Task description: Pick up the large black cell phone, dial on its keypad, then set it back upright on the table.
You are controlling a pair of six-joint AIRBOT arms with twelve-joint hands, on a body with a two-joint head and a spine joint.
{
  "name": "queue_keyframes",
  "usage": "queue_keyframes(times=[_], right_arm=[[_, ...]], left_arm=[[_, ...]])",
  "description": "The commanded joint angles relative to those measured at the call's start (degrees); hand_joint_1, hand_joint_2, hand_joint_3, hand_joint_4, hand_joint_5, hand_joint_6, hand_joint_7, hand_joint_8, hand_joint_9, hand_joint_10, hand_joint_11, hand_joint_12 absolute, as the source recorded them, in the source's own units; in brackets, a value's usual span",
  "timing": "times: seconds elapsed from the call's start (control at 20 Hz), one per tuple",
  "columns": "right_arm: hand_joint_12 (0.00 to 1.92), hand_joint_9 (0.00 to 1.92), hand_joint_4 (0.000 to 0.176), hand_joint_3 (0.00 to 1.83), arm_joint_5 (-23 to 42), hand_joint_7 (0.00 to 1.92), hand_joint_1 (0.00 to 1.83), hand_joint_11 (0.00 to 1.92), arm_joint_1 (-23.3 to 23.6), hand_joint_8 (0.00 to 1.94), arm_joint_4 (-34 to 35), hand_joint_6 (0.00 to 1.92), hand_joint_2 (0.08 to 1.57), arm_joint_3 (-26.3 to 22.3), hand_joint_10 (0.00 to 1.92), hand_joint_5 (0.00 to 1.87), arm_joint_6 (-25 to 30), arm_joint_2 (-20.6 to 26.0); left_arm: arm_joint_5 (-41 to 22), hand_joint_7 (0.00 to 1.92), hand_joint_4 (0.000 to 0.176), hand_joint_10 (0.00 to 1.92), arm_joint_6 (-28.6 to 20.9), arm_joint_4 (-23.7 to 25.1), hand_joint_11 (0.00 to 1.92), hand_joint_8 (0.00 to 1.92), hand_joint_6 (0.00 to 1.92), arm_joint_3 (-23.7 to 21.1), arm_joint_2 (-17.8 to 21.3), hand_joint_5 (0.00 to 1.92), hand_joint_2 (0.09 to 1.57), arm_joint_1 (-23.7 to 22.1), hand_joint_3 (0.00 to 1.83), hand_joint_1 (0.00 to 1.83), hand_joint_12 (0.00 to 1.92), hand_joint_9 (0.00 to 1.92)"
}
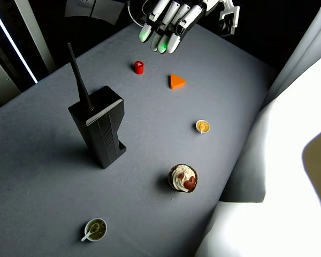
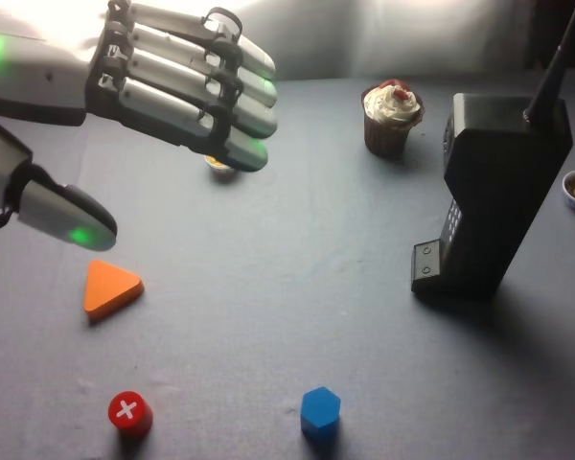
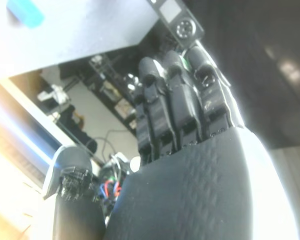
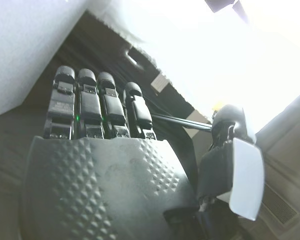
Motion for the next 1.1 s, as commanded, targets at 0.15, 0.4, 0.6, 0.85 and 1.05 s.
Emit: queue_keyframes(times=[0.15, 0.4, 0.6, 0.85, 1.05], right_arm=[[0.42, 0.14, 0.069, 0.0, 7.1, 0.11, 0.2, 0.0, 0.0, 0.0, 1.0, 0.0, 1.04, 0.1, 0.0, 0.06, 0.4, 0.3], [0.53, 0.15, 0.063, 0.0, 7.1, 0.13, 0.22, 0.0, -0.3, 0.0, 4.6, 0.0, 1.05, -0.1, 0.0, 0.06, -1.4, -0.4], [0.64, 0.14, 0.068, 0.0, 7.1, 0.13, 0.21, 0.0, 1.4, 0.0, 5.0, 0.0, 1.02, 0.1, 0.0, 0.06, -1.7, -2.3], [0.65, 0.15, 0.062, 0.0, 7.1, 0.14, 0.2, 0.0, 8.0, 0.0, 2.9, 0.0, 1.01, 4.6, 0.0, 0.07, -2.2, -5.4], [0.69, 0.17, 0.044, 0.0, 5.5, 0.17, 0.23, 0.0, 11.7, 0.0, -8.4, 0.0, 0.99, 12.2, 0.0, 0.08, -2.2, -8.8]], left_arm=[[-2.1, 0.27, 0.0, 0.01, -0.1, -5.8, 0.0, 0.01, 0.01, 0.5, 0.4, 0.33, 1.23, -1.6, 0.0, 0.02, 0.47, 0.21], [-2.5, 0.25, 0.0, 0.01, -0.1, -5.3, 0.0, 0.0, 0.0, 1.2, 0.2, 0.29, 1.24, -2.1, 0.0, 0.0, 0.52, 0.2], [-1.9, 0.24, 0.0, 0.0, -0.3, -5.3, 0.0, 0.0, 0.0, 1.1, 0.3, 0.3, 1.24, -2.3, 0.0, 0.0, 0.45, 0.19], [-0.7, 0.23, 0.0, 0.0, -1.0, -5.3, 0.0, 0.0, 0.0, 0.7, 0.3, 0.32, 1.23, -3.3, 0.0, 0.0, 0.47, 0.18], [-0.3, 0.23, 0.005, 0.01, -1.4, -5.3, 0.0, 0.0, 0.01, 0.7, 0.7, 0.33, 1.24, -2.5, 0.0, 0.0, 0.47, 0.2]])
